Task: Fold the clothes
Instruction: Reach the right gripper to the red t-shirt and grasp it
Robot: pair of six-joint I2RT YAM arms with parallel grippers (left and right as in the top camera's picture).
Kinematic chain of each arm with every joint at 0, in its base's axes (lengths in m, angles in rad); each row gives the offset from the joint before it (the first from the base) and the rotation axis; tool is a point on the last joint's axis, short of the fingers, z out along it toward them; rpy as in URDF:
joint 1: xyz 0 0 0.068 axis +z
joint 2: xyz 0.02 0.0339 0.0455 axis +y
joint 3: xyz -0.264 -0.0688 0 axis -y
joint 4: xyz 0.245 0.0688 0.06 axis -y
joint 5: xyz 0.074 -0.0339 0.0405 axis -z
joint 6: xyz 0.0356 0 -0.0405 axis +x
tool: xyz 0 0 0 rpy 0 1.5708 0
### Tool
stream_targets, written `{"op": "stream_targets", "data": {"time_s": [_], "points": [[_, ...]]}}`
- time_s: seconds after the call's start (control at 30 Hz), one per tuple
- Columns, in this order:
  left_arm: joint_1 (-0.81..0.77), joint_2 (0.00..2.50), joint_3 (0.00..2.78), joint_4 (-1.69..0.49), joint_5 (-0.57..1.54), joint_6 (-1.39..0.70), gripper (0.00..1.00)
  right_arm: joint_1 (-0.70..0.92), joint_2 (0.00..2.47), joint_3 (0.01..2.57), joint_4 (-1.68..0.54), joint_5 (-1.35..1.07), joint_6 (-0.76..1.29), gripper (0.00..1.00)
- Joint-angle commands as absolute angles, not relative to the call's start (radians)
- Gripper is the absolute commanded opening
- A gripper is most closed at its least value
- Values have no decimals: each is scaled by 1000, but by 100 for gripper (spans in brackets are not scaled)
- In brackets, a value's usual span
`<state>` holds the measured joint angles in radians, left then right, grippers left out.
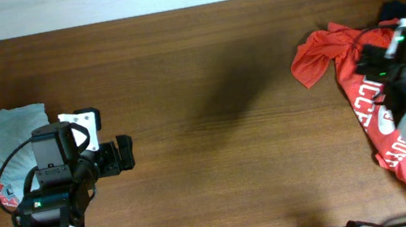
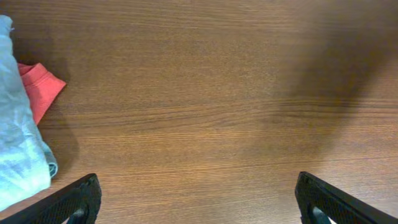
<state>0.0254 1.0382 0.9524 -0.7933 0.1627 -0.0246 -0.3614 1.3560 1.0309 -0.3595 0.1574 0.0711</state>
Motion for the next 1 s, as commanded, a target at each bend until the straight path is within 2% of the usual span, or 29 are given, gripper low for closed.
{"op": "stream_targets", "data": {"time_s": [0.0,0.17,0.33,0.53,0.97], "points": [[22,1038,979,-791,195,-34,99,-517,1434,1080,-358,57,106,99],[22,1038,979,-782,195,-34,99,-679,1576,1080,-312,64,140,100],[22,1038,979,-782,195,-34,99,-767,1694,1080,-218,31,208,95],[22,1038,979,-782,195,-34,99,-799,1785,1080,-115,29,189,95],[22,1038,979,-782,195,-34,99,-800,1918,1080,-77,34,162,95]]}}
